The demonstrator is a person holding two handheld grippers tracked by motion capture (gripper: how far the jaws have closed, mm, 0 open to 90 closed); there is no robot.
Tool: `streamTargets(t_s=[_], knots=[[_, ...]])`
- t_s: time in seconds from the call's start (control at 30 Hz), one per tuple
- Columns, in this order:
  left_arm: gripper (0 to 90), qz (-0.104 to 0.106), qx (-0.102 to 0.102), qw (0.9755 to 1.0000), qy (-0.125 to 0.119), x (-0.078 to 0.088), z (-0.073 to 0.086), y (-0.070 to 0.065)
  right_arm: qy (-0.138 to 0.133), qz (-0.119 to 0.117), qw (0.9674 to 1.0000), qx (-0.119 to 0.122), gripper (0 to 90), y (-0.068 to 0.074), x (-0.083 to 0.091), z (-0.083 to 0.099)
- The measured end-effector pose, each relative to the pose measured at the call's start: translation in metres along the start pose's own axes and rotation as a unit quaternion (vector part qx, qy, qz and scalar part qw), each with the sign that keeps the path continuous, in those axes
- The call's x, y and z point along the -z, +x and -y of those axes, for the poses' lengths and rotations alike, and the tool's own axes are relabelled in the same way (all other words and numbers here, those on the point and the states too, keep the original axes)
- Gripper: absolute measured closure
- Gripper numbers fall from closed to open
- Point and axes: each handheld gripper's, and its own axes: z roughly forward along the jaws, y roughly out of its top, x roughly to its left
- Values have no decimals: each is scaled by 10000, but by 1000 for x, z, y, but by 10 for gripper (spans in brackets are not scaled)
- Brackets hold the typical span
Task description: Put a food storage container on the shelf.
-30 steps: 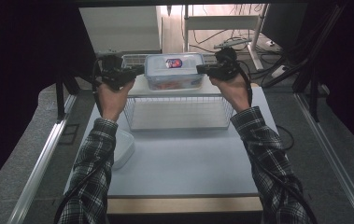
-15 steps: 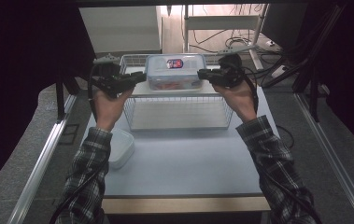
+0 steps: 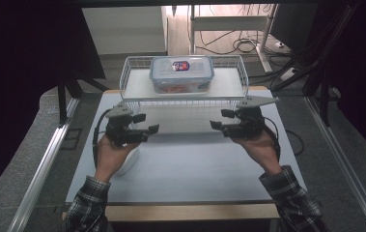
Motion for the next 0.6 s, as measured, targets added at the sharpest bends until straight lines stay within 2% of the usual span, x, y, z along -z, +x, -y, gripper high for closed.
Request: streamTargets(t_s=[0.17,0.23,0.3,0.4,0.5,0.6], knots=[[147,-26,79,10000,52,-1,33,-8,86,-52,9998,-142,219,6,4,35],[94,196,229,9995,120,-2,44,-7,113,-108,9995,-275,183,7,4,48],[88,296,272,9991,156,-4,55,-7,123,-132,9992,-357,149,8,3,62],[75,203,113,9992,337,-9,65,-13,313,-91,9988,-356,105,11,1,77],[65,315,112,9987,392,-14,71,-17,374,-62,9987,-337,91,15,0,91],[50,221,55,9986,478,-17,72,-18,474,-39,9983,-328,81,15,0,103]])
